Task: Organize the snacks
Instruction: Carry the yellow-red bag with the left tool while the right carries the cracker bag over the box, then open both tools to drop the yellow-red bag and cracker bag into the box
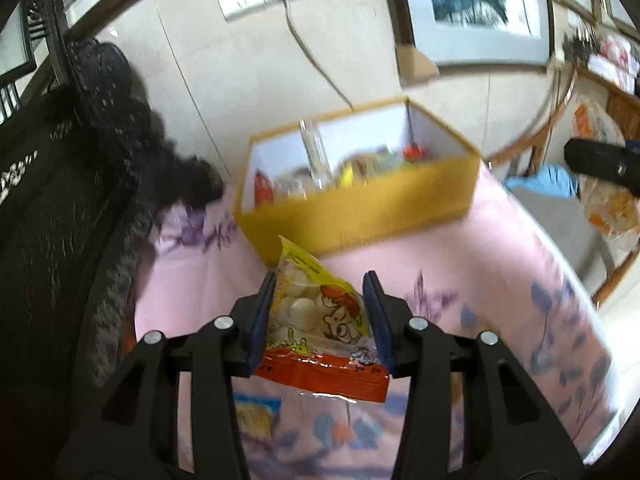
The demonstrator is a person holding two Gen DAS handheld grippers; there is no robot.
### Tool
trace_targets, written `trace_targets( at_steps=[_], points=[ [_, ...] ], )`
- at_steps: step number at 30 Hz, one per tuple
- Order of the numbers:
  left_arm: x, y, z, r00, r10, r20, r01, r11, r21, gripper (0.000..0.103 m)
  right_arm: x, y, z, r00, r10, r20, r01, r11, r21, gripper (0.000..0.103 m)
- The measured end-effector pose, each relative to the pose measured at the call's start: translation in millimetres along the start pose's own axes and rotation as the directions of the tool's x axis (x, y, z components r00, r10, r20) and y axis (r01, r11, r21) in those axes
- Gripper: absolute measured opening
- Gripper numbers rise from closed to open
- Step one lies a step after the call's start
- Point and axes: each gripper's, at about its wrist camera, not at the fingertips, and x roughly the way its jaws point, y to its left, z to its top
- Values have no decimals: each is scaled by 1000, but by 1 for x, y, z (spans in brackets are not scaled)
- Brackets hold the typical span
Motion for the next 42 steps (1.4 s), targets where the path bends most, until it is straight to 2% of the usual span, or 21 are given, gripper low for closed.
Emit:
trace_targets(
  at_steps=[3, 7, 9, 12, 17, 21, 23, 25, 27, 28, 29, 30, 31, 32, 33, 35, 38, 42],
  points=[
    [10, 9, 29, 999, 12, 37, -12, 1000, 3, 44, 10, 0, 30, 999, 11, 39, -10, 999, -30, 80],
    [36, 24, 66, 998, -45, 43, 47, 998, -51, 44, 31, 4, 72, 996, 7, 92, -2, 998, -60, 80],
    [57, 30, 85, 998, -40, 40, 43, 997, -71, 44, 50, 4, 94, 993, 14, 114, -8, 998, -55, 80],
    [94, 42, 107, 1000, -6, 23, 8, 996, -89, 44, 85, 3, 119, 994, 41, 100, -39, 999, -22, 80],
    [146, 56, 128, 998, 63, -15, -64, 994, -84, 44, 141, 8, 140, 995, 57, 83, -49, 994, -96, 80],
    [174, 68, 135, 997, 55, -52, -61, 990, -125, 44, 181, 0, 148, 997, 69, 41, -65, 994, -82, 80],
    [185, 70, 135, 994, 86, -60, -93, 988, -120, 44, 196, -2, 149, 998, 63, 21, -61, 994, -88, 80],
    [190, 71, 133, 994, 83, -74, -93, 986, -138, 44, 208, -4, 148, 998, 64, 4, -64, 994, -87, 80],
    [198, 70, 132, 995, 45, -90, -59, 985, -161, 44, 221, -4, 147, 998, 63, -13, -64, 993, -95, 80],
    [201, 69, 132, 994, 56, -89, -70, 984, -163, 46, 227, -3, 146, 999, 50, -23, -52, 993, -103, 82],
    [202, 69, 132, 994, 73, -81, -85, 982, -167, 53, 231, -2, 145, 999, 36, -19, -38, 993, -109, 86],
    [204, 69, 132, 992, 99, -72, -110, 979, -172, 92, 235, 0, 145, 1000, 22, -10, -23, 993, -119, 102],
    [205, 69, 132, 988, 141, -69, -151, 973, -175, 101, 239, 2, 144, 1000, 9, -15, -11, 991, -136, 102],
    [203, 68, 130, 978, 203, -56, -210, 962, -173, 101, 242, 6, 142, 999, -6, -32, 1, 988, -156, 102],
    [201, 66, 128, 973, 222, -55, -228, 961, -155, 101, 242, 8, 140, 999, 0, -44, -7, 986, -164, 102],
    [196, 65, 124, 978, 198, -65, -205, 971, -121, 101, 232, 11, 135, 999, 14, -43, -22, 984, -174, 102],
    [179, 69, 112, 980, 190, -64, -197, 974, -114, 101, 211, 12, 127, 999, -6, -38, -1, 984, -180, 102],
    [151, 79, 83, 973, 213, -94, -222, 970, -101, 101, 176, 17, 110, 996, 35, -82, -49, 983, -176, 102]
  ],
)
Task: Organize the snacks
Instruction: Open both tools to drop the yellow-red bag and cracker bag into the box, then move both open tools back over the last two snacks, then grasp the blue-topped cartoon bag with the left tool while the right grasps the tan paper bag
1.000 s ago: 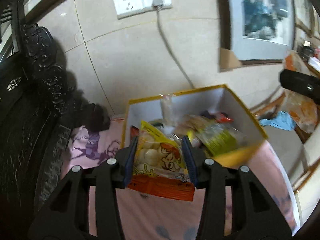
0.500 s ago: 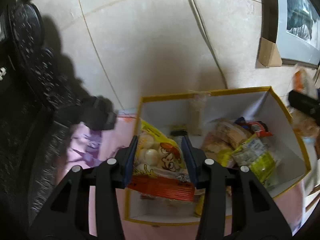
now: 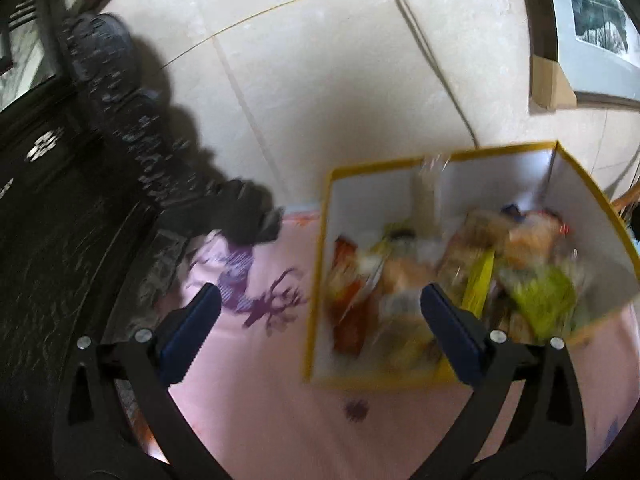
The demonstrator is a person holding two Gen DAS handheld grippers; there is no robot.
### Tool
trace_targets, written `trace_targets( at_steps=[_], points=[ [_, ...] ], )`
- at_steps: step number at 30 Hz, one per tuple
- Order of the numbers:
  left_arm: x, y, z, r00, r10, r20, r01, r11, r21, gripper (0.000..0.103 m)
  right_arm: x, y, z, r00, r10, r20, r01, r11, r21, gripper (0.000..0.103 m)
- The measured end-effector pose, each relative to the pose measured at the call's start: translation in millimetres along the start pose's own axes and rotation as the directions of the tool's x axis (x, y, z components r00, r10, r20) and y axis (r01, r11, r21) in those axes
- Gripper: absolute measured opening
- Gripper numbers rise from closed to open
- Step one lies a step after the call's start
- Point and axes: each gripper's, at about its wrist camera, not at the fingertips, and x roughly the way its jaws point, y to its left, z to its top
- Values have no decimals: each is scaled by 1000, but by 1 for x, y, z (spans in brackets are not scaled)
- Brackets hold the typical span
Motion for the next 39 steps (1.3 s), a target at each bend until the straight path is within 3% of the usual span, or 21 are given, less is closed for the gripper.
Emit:
trace_targets(
  at_steps=[6, 7, 9, 11, 13, 16, 18, 20, 22, 24, 26, 27, 28, 31, 32, 35, 38, 39],
  points=[
    [-35, 35, -86, 992, 43, -115, -36, 997, 63, 101, -39, 48, -67, 987, 110, -115, -132, 970, -203, 102],
    [-46, 51, -107, 990, 48, -130, -45, 999, 29, 101, -43, 53, -81, 979, 135, -151, -166, 963, -214, 102],
    [-64, 81, -140, 985, 38, -169, -58, 992, -112, 101, -50, 63, -130, 942, 192, -276, -260, 936, -237, 102],
    [-82, 109, -177, 977, -48, -209, -13, 960, -280, 101, -58, 68, -177, 924, 135, -358, -244, 929, -279, 102],
    [-97, 128, -213, 969, -95, -229, 4, 930, -368, 101, -68, 66, -211, 914, 99, -394, -228, 928, -295, 102],
    [-113, 140, -249, 963, -110, -246, 20, 939, -344, 101, -83, 57, -254, 889, 129, -440, -246, 944, -220, 102],
    [-125, 140, -262, 969, -100, -224, 23, 946, -322, 101, -83, 57, -267, 880, 165, -446, -274, 942, -192, 102],
    [-134, 134, -267, 972, -136, -189, 75, 952, -297, 101, -80, 65, -272, 889, 187, -418, -298, 930, -217, 102],
    [-135, 121, -269, 979, -103, -178, 59, 970, -235, 101, -73, 79, -273, 903, 175, -393, -303, 907, -293, 102],
    [-129, 107, -269, 978, -96, -186, 62, 981, -182, 101, -60, 94, -265, 931, 141, -337, -283, 862, -420, 102],
    [-129, 96, -270, 973, -179, -147, 155, 975, -160, 101, -47, 101, -250, 940, 152, -307, -292, 822, -488, 102],
    [-128, 90, -270, 966, -233, -112, 217, 966, -139, 101, -41, 103, -244, 935, 179, -307, -321, 795, -515, 102],
    [-125, 87, -269, 963, -247, -103, 234, 965, -120, 101, -30, 106, -240, 928, 189, -321, -347, 750, -563, 102],
    [-100, 69, -264, 969, -199, -147, 199, 980, -15, 101, 0, 113, -245, 891, 123, -437, -411, 626, -663, 102],
    [-94, 65, -262, 971, -185, -151, 188, 982, 6, 101, 4, 110, -243, 877, 152, -455, -446, 612, -654, 102],
    [-66, 59, -253, 969, -187, -161, 192, 981, 16, 101, 18, 103, -236, 837, 163, -522, -488, 653, -578, 102],
    [-34, 46, -256, 943, -149, -296, 177, 982, 69, 100, 21, 94, -236, 830, 175, -530, -471, 728, -498, 101],
    [-32, 43, -260, 938, -149, -312, 179, 981, 69, 97, 19, 91, -236, 829, 175, -531, -458, 756, -467, 92]
  ],
)
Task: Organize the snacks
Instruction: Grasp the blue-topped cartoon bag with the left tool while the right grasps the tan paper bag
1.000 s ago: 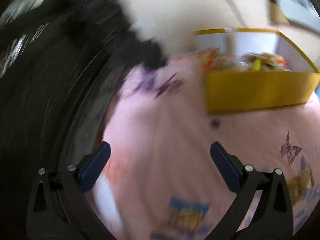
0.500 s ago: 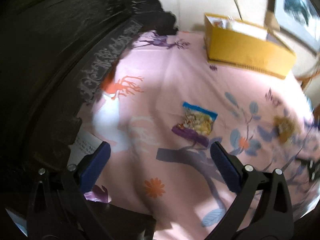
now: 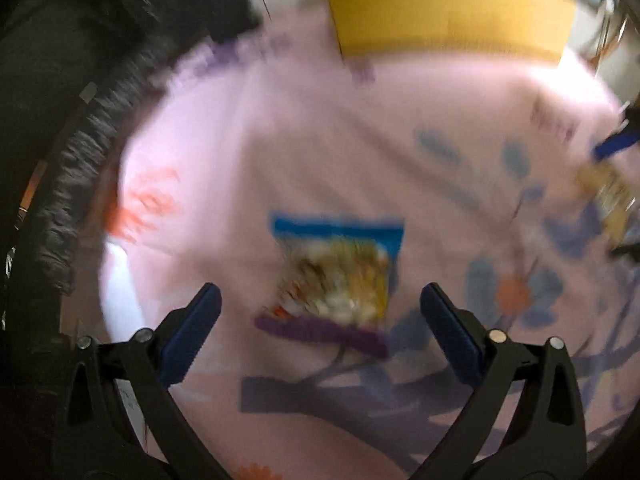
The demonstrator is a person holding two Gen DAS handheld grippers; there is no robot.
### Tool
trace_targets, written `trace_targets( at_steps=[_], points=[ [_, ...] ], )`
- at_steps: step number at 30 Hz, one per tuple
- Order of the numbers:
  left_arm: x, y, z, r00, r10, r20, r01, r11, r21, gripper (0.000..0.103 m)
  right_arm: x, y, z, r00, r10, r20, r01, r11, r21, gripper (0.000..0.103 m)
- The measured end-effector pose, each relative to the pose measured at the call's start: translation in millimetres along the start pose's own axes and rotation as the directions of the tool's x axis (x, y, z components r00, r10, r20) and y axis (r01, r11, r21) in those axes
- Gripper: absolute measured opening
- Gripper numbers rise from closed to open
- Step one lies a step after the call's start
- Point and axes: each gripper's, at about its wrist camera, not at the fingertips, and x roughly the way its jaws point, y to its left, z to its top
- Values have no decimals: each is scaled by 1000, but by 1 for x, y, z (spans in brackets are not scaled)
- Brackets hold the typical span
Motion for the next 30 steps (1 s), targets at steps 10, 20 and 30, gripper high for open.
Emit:
trace_targets(
  at_steps=[10, 20, 30],
  points=[
    [-26, -16, 13, 997, -57, 61, 62, 995, -83, 51, -31, 10, -18, 996, -53, 72, 26, 943, 330, 46],
    [-104, -33, 67, 957, -93, 274, 120, 989, -82, 51, -121, -21, 0, 928, -188, 320, 21, 887, 461, 36],
    [-88, -36, 59, 965, -172, 198, 193, 977, -91, 51, -54, -10, -16, 958, -224, 176, 119, 875, 469, 101]
  ],
)
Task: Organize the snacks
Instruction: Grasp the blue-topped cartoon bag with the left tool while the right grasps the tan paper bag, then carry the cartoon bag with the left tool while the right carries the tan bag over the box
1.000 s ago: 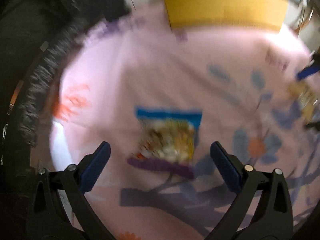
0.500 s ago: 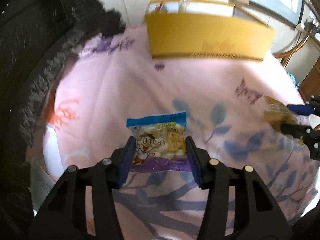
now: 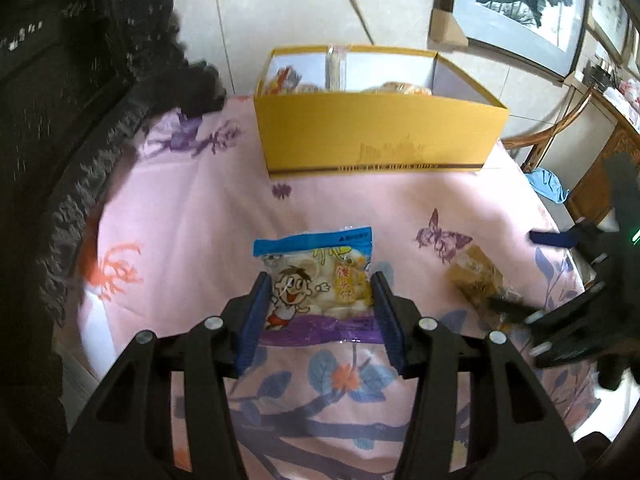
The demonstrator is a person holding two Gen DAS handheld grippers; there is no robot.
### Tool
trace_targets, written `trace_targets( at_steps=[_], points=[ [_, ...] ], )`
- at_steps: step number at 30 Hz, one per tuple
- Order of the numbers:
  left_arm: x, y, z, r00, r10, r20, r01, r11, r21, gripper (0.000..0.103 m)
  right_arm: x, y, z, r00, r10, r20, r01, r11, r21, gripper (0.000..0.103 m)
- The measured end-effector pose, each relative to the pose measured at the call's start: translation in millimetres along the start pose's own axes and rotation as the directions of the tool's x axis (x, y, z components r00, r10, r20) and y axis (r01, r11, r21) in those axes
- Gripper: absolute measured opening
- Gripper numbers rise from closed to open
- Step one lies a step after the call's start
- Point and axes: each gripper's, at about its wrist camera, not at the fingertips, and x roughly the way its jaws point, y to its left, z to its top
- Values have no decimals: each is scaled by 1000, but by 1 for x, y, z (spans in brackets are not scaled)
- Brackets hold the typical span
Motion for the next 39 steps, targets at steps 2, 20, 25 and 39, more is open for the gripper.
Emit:
trace_targets(
  at_steps=[2, 20, 25, 39],
  points=[
    [3, 0, -3, 1000, 5, -15, -5, 1000, -11, 51, 25, 14, -6, 997, -67, -27, 65, 995, -72, 102],
    [-3, -25, 59, 1000, 8, 0, -8, 1000, -22, 51, -68, -34, 32, 984, -45, 172, -8, 956, 293, 41],
    [-1, -31, 120, 996, 30, 78, -31, 999, 18, 51, -108, -73, 78, 954, -17, 299, -89, 937, 337, 40],
    [48, -34, 243, 969, 144, 203, -156, 987, 44, 52, -102, -135, 198, 906, -119, 406, -5, 956, 292, 62]
  ],
)
